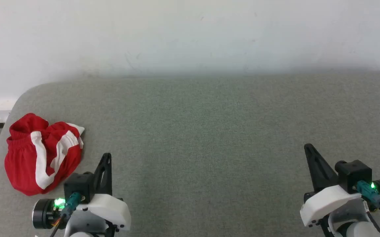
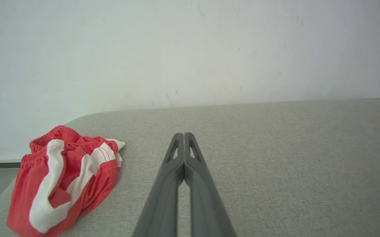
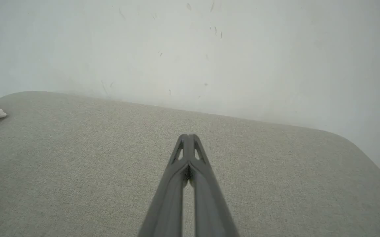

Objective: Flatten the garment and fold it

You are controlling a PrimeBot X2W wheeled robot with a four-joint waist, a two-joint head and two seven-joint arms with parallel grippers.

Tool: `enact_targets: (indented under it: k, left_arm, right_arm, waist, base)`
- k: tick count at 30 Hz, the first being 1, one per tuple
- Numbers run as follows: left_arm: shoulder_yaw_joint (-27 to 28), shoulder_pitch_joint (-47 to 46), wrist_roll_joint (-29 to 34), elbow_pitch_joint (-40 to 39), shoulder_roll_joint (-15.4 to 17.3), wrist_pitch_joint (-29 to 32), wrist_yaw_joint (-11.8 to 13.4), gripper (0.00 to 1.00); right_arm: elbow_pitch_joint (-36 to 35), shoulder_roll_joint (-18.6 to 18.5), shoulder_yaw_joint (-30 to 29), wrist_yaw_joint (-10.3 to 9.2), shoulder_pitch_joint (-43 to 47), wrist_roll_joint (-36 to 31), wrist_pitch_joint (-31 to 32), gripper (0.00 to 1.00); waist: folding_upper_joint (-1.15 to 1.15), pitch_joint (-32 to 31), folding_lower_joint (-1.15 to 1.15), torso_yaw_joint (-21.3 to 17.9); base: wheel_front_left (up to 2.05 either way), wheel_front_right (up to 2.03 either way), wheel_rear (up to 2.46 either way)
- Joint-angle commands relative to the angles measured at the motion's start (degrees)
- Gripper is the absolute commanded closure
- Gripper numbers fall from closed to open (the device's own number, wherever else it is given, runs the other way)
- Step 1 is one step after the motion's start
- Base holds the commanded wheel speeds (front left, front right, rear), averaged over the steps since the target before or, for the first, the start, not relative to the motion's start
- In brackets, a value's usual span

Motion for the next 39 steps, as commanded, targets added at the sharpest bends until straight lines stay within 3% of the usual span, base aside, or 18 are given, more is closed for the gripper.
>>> enact_targets:
  k: [1,21,22,23,24,25,39]
  left_arm:
    - [0.2,-0.7,0.4,-0.3,-0.3,0.0,-0.5,1.00]
    - [0.2,-0.7,0.4,-0.3,-0.3,0.0,-0.5,1.00]
    - [0.0,0.0,0.0,0.0,0.0,0.0,0.0,0.00]
    - [0.0,0.0,0.0,0.0,0.0,0.0,0.1,0.00]
    - [-0.1,0.0,0.0,0.1,0.0,0.0,0.1,1.00]
    - [-0.1,0.0,0.0,0.1,0.0,0.0,0.1,0.00]
    - [-1.3,-0.6,0.1,-0.2,0.1,-1.7,1.8,0.00]
  right_arm:
    - [-0.4,0.2,0.0,-0.05,-0.4,-0.5,0.0,1.00]
    - [-0.4,0.2,0.0,-0.05,-0.4,-0.5,0.0,1.00]
    - [0.0,0.0,0.0,0.00,0.0,0.0,0.0,0.00]
    - [0.0,0.0,0.0,0.00,0.0,0.0,0.0,0.00]
    - [0.1,0.0,0.0,0.00,0.0,0.0,0.0,1.00]
    - [0.1,0.0,0.0,0.00,0.0,0.0,0.0,0.00]
    - [-0.8,0.0,-1.6,-0.01,0.0,2.1,-1.7,0.00]
  waist:
    - [0.00,0.0,0.00,0.0]
    - [0.00,0.0,0.00,0.0]
    - [0.00,0.0,0.00,0.0]
    - [0.00,0.0,0.00,0.0]
    - [0.00,0.0,0.00,0.0]
    - [0.00,0.0,0.00,0.0]
    - [0.00,0.4,0.00,0.3]
  base:
    - [0.00,0.00,0.00]
    - [0.00,0.00,0.00]
    - [0.00,0.00,0.00]
    - [0.00,0.00,0.00]
    - [0.00,0.00,0.00]
    - [0.00,0.00,0.00]
    - [0.00,0.00,0.00]
